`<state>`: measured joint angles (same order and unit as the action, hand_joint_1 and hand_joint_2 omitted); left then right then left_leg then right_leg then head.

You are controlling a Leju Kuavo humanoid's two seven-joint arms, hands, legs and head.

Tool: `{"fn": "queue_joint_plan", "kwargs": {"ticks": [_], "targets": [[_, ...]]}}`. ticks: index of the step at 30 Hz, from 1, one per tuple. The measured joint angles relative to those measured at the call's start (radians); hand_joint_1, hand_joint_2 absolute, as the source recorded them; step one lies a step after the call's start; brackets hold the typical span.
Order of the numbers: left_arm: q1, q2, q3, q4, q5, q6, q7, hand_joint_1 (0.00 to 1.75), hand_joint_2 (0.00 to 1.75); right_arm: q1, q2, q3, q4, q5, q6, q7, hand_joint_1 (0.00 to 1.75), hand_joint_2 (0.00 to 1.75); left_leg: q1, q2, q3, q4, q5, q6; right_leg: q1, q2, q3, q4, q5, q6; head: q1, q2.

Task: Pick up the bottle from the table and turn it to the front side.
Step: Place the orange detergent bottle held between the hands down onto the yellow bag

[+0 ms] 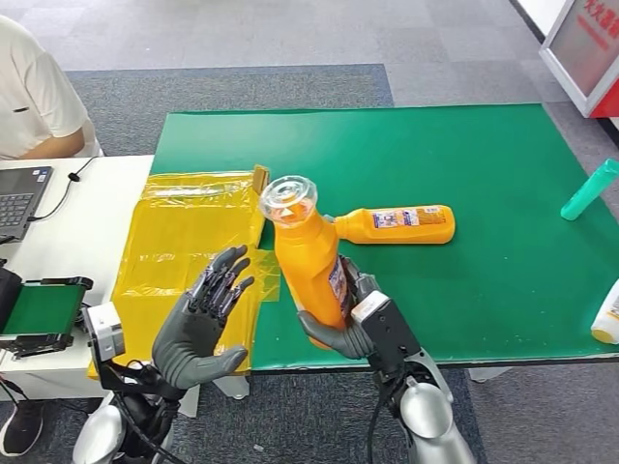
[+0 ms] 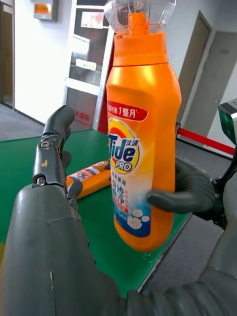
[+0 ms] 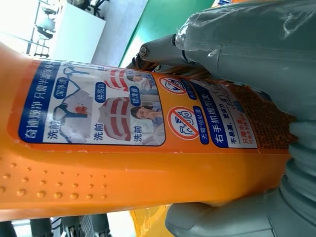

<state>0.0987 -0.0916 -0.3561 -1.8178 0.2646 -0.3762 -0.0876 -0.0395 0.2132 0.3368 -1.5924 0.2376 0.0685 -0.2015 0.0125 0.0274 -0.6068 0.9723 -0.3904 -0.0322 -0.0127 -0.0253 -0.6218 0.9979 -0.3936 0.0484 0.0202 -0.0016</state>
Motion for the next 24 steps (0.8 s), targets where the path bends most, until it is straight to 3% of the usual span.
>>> {"fn": "queue_joint_plan", "kwargs": {"ticks": [13,24], "targets": [[-0.006,-0.008,-0.022,0.005,0.046,0.047,-0.006,0.00,1.75,0.056,-0.005,0.058,-0.068,0.086,-0.027,-0.073,1.75,1.75,0.000,0.000,0.000,0.000,0.000,0.000,0.000,0.000,0.000,0.000,0.000,0.000,0.000,0.000],[-0.004,-0.008,-0.034,0.005,0.049,0.049,-0.009,0.00,1.75,0.074,-0.016,0.098,-0.093,0.129,-0.028,-0.087,1.75,1.75,0.000,0.000,0.000,0.000,0.000,0.000,0.000,0.000,0.000,0.000,0.000,0.000,0.000,0.000]]}}
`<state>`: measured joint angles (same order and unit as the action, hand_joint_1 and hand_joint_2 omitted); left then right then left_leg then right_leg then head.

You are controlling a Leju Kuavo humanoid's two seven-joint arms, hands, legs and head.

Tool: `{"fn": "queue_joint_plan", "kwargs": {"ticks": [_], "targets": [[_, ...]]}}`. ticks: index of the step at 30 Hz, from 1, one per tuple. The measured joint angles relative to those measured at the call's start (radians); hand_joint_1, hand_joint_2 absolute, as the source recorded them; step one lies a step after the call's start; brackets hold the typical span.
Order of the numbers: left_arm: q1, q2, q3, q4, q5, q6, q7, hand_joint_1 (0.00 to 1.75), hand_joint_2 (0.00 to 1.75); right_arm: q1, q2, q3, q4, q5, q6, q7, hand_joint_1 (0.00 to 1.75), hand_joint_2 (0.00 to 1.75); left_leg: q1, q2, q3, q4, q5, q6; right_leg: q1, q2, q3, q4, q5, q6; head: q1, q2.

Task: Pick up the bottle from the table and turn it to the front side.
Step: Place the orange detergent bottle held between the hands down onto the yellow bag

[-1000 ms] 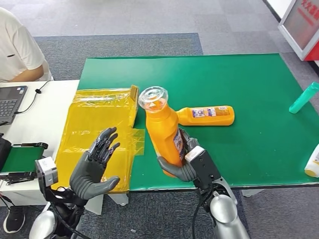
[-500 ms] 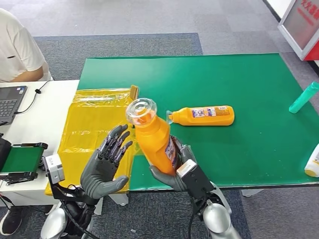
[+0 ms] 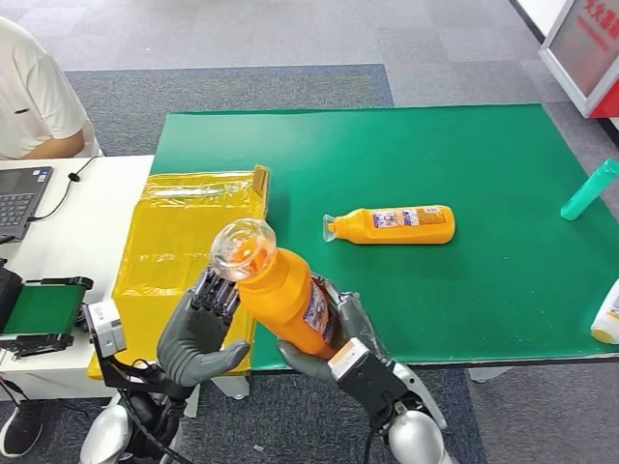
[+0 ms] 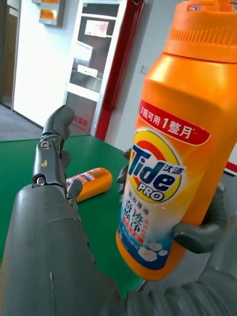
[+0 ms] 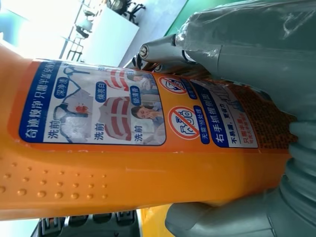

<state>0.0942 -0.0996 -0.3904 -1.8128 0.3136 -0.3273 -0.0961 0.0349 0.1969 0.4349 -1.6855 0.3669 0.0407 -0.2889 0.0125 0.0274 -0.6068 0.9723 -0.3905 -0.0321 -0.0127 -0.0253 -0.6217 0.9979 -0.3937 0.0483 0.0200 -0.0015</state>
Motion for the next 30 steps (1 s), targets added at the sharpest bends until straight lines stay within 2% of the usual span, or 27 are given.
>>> {"fn": "queue_joint_plan", "kwargs": {"ticks": [12,19,30], "targets": [[-0.012,0.005,-0.071,0.002,-0.014,-0.018,0.000,0.00,1.75,-0.011,-0.001,0.015,0.027,0.004,-0.010,-0.004,1.75,1.75,0.000,0.000,0.000,0.000,0.000,0.000,0.000,0.000,0.000,0.000,0.000,0.000,0.000,0.000],[-0.035,0.023,-0.117,0.002,-0.158,-0.025,-0.018,0.00,1.75,-0.009,-0.008,0.021,0.035,0.034,-0.030,0.002,1.75,1.75,0.000,0.000,0.000,0.000,0.000,0.000,0.000,0.000,0.000,0.000,0.000,0.000,0.000,0.000],[-0.067,0.034,-0.164,0.013,-0.156,-0.014,-0.023,0.00,1.75,0.002,-0.028,0.048,0.025,0.178,-0.080,-0.009,1.75,1.75,0.000,0.000,0.000,0.000,0.000,0.000,0.000,0.000,0.000,0.000,0.000,0.000,0.000,0.000]]}}
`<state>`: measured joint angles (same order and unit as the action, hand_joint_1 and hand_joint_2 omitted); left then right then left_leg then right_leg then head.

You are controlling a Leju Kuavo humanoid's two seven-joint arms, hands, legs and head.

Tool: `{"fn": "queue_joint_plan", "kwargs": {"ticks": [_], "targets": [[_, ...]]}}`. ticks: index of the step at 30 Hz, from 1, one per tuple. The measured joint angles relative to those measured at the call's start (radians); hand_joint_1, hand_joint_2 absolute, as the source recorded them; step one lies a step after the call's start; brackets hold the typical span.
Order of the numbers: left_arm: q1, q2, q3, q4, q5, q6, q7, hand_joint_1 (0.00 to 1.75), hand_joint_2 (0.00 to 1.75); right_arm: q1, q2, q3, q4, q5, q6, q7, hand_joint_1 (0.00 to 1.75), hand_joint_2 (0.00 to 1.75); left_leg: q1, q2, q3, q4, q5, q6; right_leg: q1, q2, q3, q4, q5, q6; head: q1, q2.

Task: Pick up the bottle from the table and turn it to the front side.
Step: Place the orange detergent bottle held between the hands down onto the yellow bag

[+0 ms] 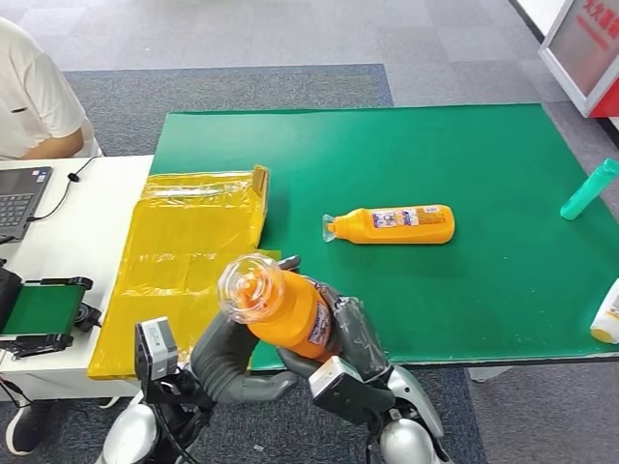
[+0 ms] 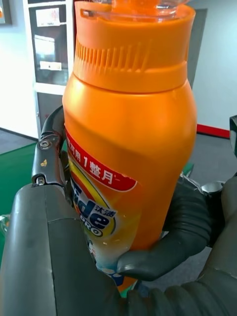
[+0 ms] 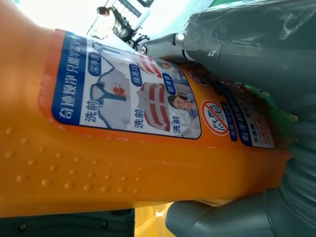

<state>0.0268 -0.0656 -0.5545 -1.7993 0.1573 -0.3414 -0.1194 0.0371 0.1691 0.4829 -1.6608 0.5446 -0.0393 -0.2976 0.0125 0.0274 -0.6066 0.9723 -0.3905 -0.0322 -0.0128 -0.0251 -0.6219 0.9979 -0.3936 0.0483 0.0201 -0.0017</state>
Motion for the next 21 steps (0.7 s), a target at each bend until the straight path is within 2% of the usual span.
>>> {"fn": "queue_joint_plan", "kwargs": {"ticks": [18,21], "targets": [[0.021,0.001,-0.002,0.016,0.029,0.018,0.014,0.01,1.75,0.019,-0.022,0.026,-0.004,0.046,0.005,-0.003,1.75,1.75,0.000,0.000,0.000,0.000,0.000,0.000,0.000,0.000,0.000,0.000,0.000,0.000,0.000,0.000],[0.014,-0.002,-0.003,0.022,0.028,0.014,0.014,1.32,1.75,0.020,-0.023,0.031,-0.004,0.046,0.005,-0.004,1.75,1.75,0.000,0.000,0.000,0.000,0.000,0.000,0.000,0.000,0.000,0.000,0.000,0.000,0.000,0.000]]}}
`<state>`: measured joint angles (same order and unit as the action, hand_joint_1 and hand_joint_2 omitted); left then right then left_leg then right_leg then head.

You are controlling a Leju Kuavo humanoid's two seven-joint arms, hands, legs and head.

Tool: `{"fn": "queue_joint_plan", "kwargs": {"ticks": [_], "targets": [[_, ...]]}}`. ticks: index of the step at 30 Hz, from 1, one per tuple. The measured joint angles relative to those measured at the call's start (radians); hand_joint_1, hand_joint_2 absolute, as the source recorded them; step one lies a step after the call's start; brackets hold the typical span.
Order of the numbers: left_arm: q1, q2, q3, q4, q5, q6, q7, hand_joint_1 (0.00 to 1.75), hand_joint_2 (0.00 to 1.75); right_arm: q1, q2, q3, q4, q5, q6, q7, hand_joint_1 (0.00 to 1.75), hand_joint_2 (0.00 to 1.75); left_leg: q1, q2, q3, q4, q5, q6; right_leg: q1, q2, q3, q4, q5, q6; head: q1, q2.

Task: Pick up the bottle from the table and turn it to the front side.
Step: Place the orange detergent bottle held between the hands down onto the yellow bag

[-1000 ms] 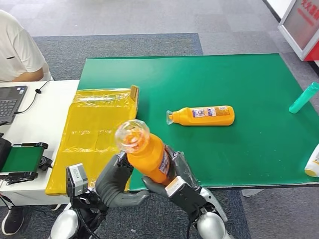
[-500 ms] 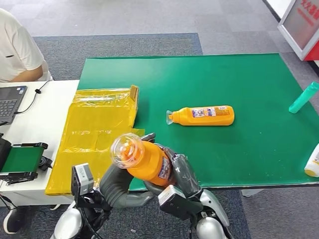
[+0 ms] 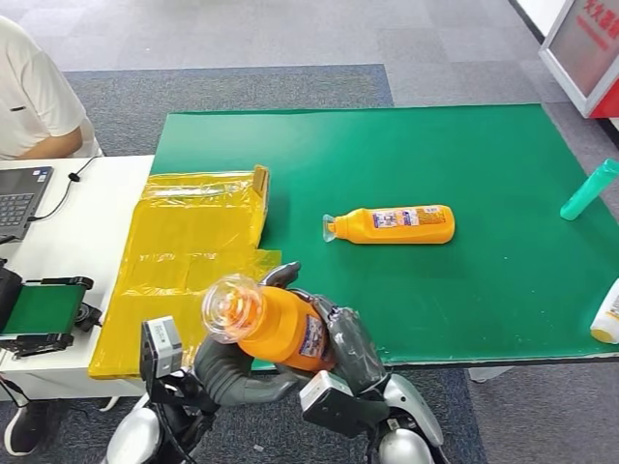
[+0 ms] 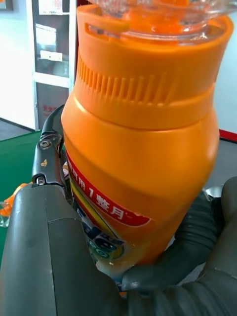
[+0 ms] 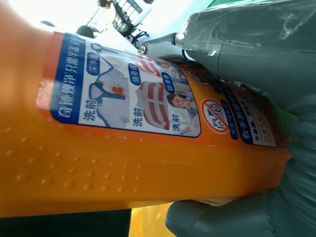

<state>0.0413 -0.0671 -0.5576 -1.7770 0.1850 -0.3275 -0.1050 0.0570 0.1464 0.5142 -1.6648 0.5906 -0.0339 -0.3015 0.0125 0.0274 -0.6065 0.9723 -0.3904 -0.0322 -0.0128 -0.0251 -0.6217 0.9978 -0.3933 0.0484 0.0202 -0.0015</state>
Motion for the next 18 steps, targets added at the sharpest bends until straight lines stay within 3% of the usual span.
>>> {"fn": "queue_joint_plan", "kwargs": {"ticks": [1,15,16,18], "targets": [[-0.002,0.000,0.000,0.002,-0.001,-0.001,0.000,1.75,1.75,0.001,0.000,0.002,0.000,0.000,0.000,0.000,1.75,1.75,0.000,0.000,0.000,0.000,0.000,0.000,0.000,0.000,0.000,0.000,0.000,0.000,0.000,0.000],[-0.010,0.001,0.004,0.010,-0.088,0.007,-0.009,1.75,1.75,0.014,-0.004,0.004,0.000,-0.023,0.000,0.006,1.75,1.75,0.000,0.000,0.000,0.000,0.000,0.000,0.000,0.000,0.000,0.000,0.000,0.000,0.000,0.000],[-0.008,0.002,0.004,0.010,-0.090,0.011,-0.008,1.75,1.75,0.015,-0.004,0.004,0.000,-0.024,0.002,0.008,1.40,1.75,0.000,0.000,0.000,0.000,0.000,0.000,0.000,0.000,0.000,0.000,0.000,0.000,0.000,0.000],[-0.001,0.005,0.004,0.010,-0.090,0.023,-0.007,1.75,1.75,0.016,-0.004,0.004,0.001,-0.031,0.008,0.016,0.52,1.75,0.000,0.000,0.000,0.000,0.000,0.000,0.000,0.000,0.000,0.000,0.000,0.000,0.000,0.000]]}}
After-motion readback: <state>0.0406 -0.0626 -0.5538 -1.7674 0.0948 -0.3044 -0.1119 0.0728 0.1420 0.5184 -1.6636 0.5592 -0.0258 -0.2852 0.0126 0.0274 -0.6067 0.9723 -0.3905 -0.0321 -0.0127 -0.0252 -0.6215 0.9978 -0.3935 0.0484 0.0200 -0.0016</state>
